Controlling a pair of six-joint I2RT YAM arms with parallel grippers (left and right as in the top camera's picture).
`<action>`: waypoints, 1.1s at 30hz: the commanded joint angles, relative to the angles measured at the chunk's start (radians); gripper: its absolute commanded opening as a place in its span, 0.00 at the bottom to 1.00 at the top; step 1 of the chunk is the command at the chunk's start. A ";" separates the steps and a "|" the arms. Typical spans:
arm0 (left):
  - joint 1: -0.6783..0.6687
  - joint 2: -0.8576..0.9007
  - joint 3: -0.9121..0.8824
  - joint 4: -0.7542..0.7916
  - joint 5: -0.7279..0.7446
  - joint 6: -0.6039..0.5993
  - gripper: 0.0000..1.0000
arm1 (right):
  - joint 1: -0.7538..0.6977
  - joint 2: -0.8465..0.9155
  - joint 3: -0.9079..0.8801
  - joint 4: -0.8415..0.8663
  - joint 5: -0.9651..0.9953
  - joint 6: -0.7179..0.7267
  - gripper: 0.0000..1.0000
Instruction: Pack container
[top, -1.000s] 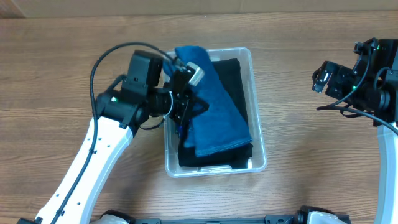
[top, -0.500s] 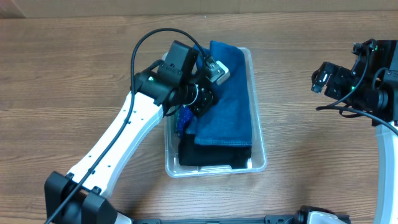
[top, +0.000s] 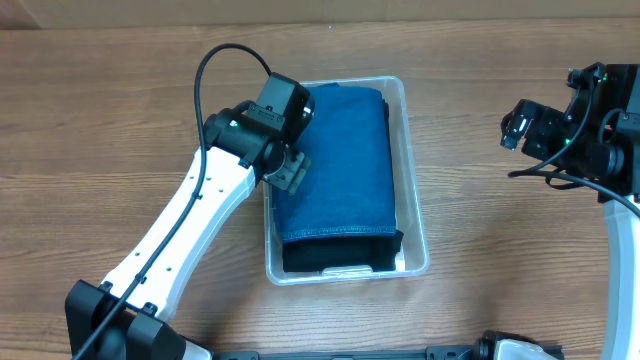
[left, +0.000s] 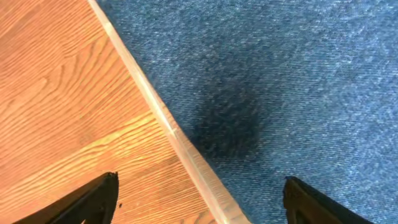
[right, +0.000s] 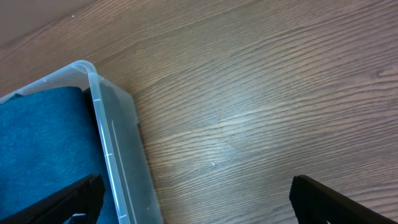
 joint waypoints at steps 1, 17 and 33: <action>0.002 -0.022 0.068 0.005 -0.030 -0.016 0.75 | -0.003 0.002 -0.005 0.005 -0.005 -0.005 1.00; -0.018 0.614 0.249 0.184 0.162 -0.212 0.27 | -0.003 0.002 -0.005 0.003 -0.006 -0.005 1.00; 0.261 -0.069 0.459 -0.106 -0.060 -0.314 1.00 | 0.239 0.018 -0.005 0.128 -0.002 -0.185 1.00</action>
